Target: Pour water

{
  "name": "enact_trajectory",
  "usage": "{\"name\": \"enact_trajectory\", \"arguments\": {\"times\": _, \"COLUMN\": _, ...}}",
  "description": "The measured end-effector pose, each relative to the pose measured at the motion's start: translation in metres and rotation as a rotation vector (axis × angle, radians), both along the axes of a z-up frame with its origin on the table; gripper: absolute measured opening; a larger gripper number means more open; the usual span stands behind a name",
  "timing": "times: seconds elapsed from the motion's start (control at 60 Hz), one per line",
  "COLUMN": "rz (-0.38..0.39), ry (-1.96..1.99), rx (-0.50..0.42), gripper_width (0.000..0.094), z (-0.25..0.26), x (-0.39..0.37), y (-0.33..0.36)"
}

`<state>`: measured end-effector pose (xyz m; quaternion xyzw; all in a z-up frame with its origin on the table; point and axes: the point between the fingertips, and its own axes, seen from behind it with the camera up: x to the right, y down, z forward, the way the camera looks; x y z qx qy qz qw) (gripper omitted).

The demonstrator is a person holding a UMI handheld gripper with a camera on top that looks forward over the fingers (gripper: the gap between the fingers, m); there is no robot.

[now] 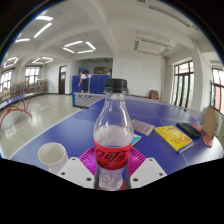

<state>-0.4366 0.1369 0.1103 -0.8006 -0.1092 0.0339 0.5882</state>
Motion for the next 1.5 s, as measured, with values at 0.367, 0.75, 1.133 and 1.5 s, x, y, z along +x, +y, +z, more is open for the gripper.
{"name": "enact_trajectory", "arguments": {"times": 0.367, "rz": -0.029, "ry": 0.027, "rx": -0.020, "gripper_width": 0.0563, "z": -0.020, "x": 0.009, "y": -0.009}}
{"name": "enact_trajectory", "arguments": {"times": 0.75, "rz": -0.152, "ry": 0.063, "rx": -0.142, "gripper_width": 0.0851, "z": 0.056, "x": 0.020, "y": -0.137}}
{"name": "enact_trajectory", "arguments": {"times": 1.133, "rz": -0.226, "ry": 0.019, "rx": -0.116, "gripper_width": 0.0853, "z": 0.148, "x": 0.004, "y": -0.369}}
{"name": "enact_trajectory", "arguments": {"times": 1.5, "rz": -0.236, "ry": -0.006, "rx": -0.085, "gripper_width": 0.0855, "z": 0.175, "x": -0.019, "y": -0.465}}
